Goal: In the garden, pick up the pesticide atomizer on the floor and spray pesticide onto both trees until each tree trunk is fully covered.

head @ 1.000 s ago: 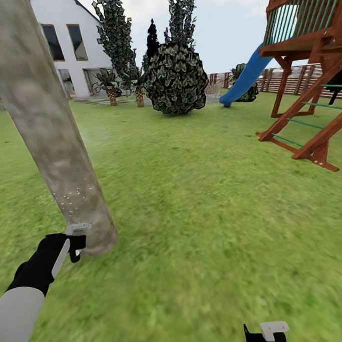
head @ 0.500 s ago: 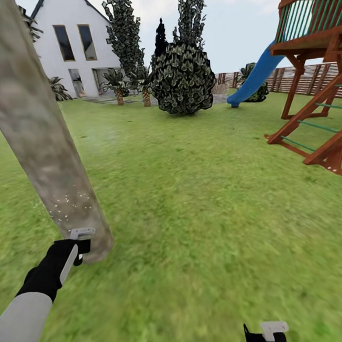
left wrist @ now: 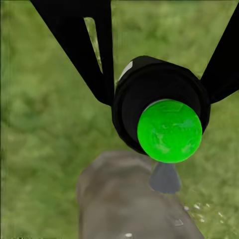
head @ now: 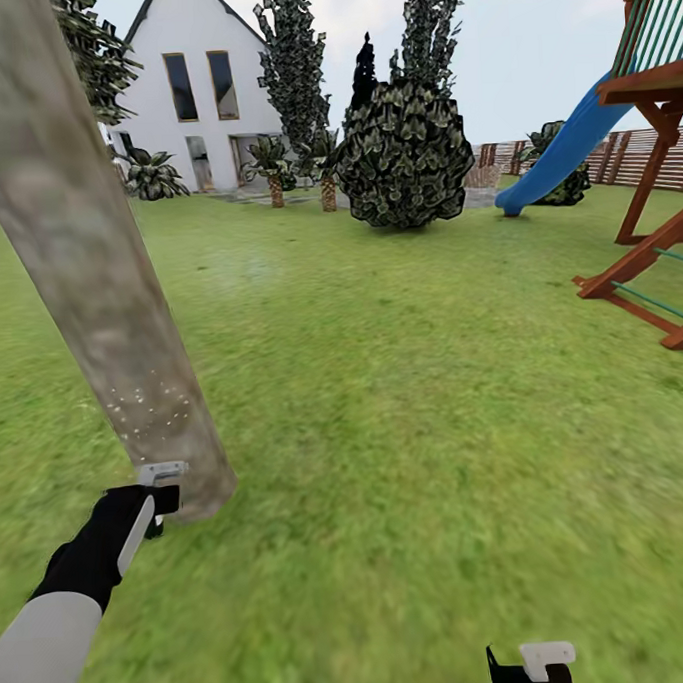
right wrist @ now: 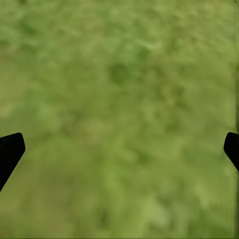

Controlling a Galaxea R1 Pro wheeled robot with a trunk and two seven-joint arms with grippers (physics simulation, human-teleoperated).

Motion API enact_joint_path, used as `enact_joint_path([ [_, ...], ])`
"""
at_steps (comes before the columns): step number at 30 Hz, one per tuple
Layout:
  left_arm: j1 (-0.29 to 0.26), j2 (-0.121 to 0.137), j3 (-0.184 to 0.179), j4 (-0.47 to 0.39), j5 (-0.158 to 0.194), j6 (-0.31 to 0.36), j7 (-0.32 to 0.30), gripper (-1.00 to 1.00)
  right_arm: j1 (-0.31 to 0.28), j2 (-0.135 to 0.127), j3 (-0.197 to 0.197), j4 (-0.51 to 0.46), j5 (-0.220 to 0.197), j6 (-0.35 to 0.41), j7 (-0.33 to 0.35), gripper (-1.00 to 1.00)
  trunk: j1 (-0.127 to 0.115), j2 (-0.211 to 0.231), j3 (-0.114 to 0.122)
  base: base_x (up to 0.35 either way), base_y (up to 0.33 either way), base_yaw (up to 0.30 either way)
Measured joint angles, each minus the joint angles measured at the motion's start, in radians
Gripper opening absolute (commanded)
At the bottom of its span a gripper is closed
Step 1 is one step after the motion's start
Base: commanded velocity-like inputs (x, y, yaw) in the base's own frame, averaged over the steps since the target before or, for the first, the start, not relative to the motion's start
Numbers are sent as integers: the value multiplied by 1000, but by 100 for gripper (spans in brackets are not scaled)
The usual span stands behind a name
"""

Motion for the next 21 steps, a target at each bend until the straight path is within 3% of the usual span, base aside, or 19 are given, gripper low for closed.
enact_joint_path([
  [2, 0, -28, -1, 0, 4, -1, 0, -100, 0, 0, 0, 0, 0, 0, 1, 100, 0, 0, 0, 182, -236, 1],
  [4, -1, -30, 4, 0, -9, 1, 0, -100, 0, -1, 0, 0, 1, 0, 1, 100, 0, 0, 0, 182, -236, 0],
  [6, 1, -9, 7, 1, -15, 1, 2, -100, 0, -1, 0, 0, 0, 0, 0, 100, 0, 0, 0, 184, -233, 0],
  [7, 6, 18, 8, 1, -19, 2, 12, -100, 0, -2, 0, 0, -1, 0, -1, 100, 0, 0, 0, 185, -232, 0],
  [8, 10, 28, 9, 1, -12, 1, 17, -100, 0, -2, 0, 0, -1, 0, -1, 100, 0, 0, 0, 185, -232, 0],
  [10, 13, 31, 6, 1, -5, -1, 21, -100, 0, -2, 0, 0, -1, 0, -1, 100, 0, 0, 0, 185, -232, 91],
  [11, 14, 27, 3, 1, -3, -1, 22, -100, 0, -2, 0, 0, -1, 0, -1, 100, 0, 0, 0, 185, -232, 241],
  [14, 15, -29, -2, 0, 0, -18, 23, -100, 0, -2, 0, 0, -1, 0, -1, 100, 0, 0, 0, 185, -232, 267],
  [16, 15, -37, 0, -3, -7, -25, 23, -100, 0, -2, 0, 0, -1, 0, -1, 100, 0, 0, 0, 144, -241, 276],
  [18, 21, -21, 19, 0, -11, -28, 23, -100, 0, -1, 0, 0, -1, 0, -1, 100, 0, 0, 0, 30, -266, 277],
  [21, 33, -8, 88, 0, -11, -30, 21, -100, 0, 0, 0, 0, -1, 0, -1, 100, 0, 0, 0, 5, -271, 249],
])
